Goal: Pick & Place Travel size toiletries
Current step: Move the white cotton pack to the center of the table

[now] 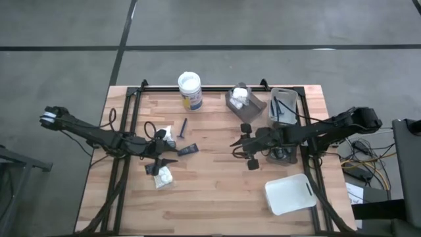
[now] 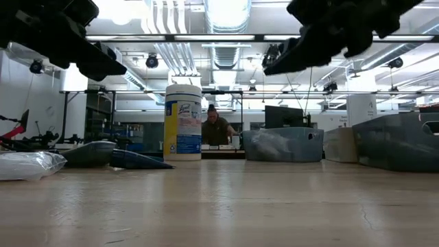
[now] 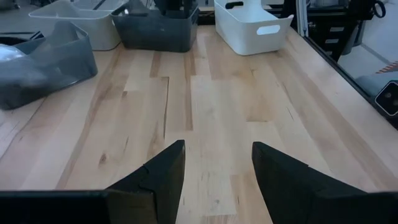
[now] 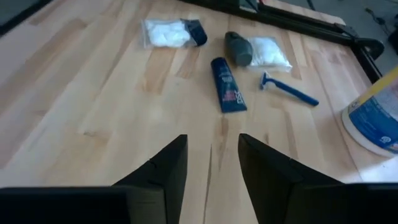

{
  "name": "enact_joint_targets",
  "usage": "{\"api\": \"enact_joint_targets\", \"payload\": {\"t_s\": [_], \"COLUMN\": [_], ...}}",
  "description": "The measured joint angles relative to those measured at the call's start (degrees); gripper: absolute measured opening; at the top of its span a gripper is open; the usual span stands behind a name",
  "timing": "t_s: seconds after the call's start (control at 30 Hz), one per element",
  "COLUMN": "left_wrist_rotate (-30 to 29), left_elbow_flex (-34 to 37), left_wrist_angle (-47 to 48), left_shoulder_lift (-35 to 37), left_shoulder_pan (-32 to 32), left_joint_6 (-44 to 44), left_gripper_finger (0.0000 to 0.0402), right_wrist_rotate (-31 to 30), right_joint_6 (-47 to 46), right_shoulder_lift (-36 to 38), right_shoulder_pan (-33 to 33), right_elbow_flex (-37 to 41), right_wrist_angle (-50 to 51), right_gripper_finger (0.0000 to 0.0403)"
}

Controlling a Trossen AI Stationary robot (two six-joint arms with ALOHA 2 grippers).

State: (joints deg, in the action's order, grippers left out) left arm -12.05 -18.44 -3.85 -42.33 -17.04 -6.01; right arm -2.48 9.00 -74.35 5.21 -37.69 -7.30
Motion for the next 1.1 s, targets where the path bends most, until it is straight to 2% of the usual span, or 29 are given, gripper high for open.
{"api": "enact_joint_targets", "payload": {"t_s": [0.37, 0.5, 0.6, 0.73, 0.8, 0.9, 1.1], "left_wrist_rotate": [-0.05, -3.19, -9.1, -17.25, -20.44, -24.19, -20.6], "left_elbow_flex": [0.02, 0.04, 0.04, 0.04, -0.63, -4.13, -12.46], "left_wrist_angle": [-0.72, -4.11, -5.13, -3.3, 0.62, 11.58, 41.81], "left_shoulder_lift": [-0.18, -0.25, -0.31, -0.44, -0.3, -0.26, -2.92], "left_shoulder_pan": [0.0, 0.04, 0.09, 0.67, 1.49, 3.83, 10.61], "left_joint_6": [0.62, 1.86, 1.88, 1.58, 1.21, -5.21, -21.07], "left_gripper_finger": [0.0193, 0.0193, 0.0193, 0.0193, 0.0193, 0.0193, 0.0193], "right_wrist_rotate": [-0.04, 0.6, 5.24, 17.16, 22.03, 25.71, 26.99], "right_joint_6": [4.14, 7.99, 9.0, 7.67, 6.98, 5.8, 6.0], "right_shoulder_lift": [-0.82, 0.08, 1.14, 1.58, 1.54, 1.54, 1.54], "right_shoulder_pan": [-1.0, -2.37, -5.99, -12.18, -14.97, -17.77, -18.77], "right_elbow_flex": [2.67, 3.45, 4.41, 6.22, 6.87, 7.59, 8.47], "right_wrist_angle": [-1.99, -2.0, -2.17, -5.77, -7.16, -8.39, -8.51], "right_gripper_finger": [0.0094, 0.0075, 0.0059, 0.004, 0.0032, 0.0021, 0.0009]}}
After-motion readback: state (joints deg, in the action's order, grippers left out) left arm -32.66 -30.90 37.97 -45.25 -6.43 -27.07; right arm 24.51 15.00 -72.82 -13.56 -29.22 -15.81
